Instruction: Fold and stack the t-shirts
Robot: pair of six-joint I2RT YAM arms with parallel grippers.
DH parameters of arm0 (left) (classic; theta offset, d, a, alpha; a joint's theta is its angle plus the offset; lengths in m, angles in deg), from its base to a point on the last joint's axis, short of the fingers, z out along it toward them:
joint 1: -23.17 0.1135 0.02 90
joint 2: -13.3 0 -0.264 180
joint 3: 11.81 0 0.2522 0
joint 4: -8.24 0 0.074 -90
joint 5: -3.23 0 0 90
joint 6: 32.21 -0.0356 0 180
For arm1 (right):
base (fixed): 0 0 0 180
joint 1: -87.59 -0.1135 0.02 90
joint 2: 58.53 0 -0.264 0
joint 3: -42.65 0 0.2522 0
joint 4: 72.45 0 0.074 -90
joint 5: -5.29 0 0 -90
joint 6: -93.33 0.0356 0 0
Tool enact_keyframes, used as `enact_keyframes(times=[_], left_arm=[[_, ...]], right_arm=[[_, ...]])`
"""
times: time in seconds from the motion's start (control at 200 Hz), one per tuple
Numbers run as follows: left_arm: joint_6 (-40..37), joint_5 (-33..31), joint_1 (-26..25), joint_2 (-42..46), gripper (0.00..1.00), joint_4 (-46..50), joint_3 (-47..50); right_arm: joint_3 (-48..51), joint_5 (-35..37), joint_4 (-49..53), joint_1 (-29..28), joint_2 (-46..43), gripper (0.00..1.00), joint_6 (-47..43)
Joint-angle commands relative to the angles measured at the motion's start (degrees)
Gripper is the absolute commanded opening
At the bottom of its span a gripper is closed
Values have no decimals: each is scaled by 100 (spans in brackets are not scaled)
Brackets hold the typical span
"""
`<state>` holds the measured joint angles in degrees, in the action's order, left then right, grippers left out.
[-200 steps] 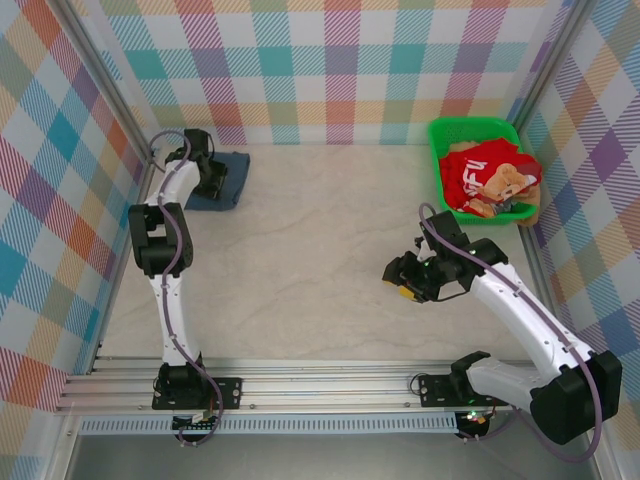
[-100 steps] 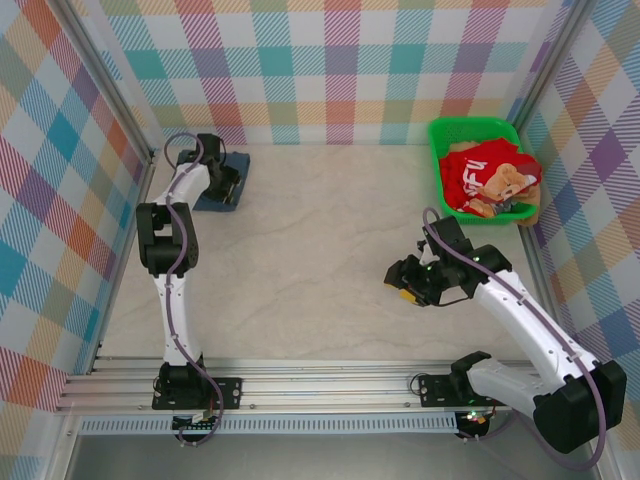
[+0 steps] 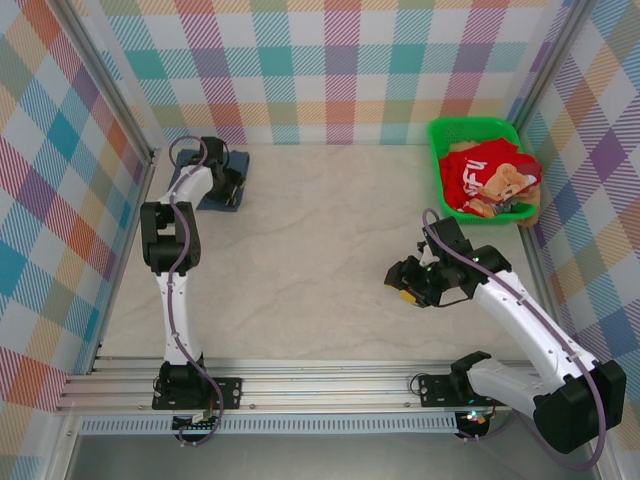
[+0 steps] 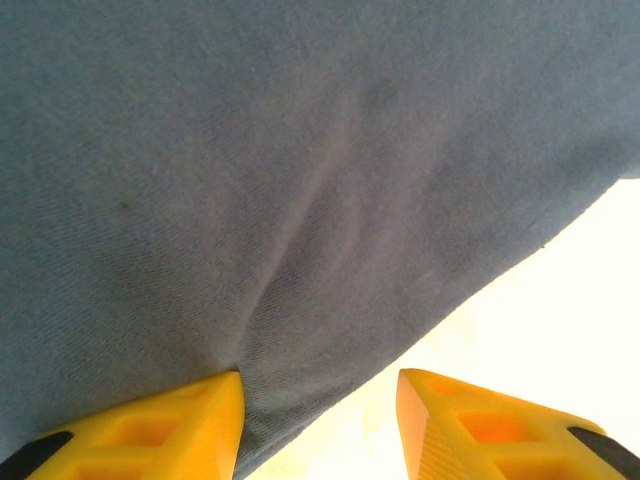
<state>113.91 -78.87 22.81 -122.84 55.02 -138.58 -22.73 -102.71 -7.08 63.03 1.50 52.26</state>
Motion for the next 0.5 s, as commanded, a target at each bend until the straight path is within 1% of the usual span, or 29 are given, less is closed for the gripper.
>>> enact_keyframes(times=[0.0,0.1,0.2,0.38,0.495], left_arm=[[165,-212,-18,-642,46,133,-257],[247,-360,67,-881,46,441,-779],[278,-508,155,-901,46,565,-918],[159,-220,153,-797,47,407,-881],[4,-68,68,-280,52,325,-782]], right_arm=[[20,-48,193,11,-136,48,66],[-3,-6,320,11,-224,48,88],[19,37,416,7,-337,48,103],[64,73,440,12,-418,48,135],[-4,195,347,10,-438,49,29]])
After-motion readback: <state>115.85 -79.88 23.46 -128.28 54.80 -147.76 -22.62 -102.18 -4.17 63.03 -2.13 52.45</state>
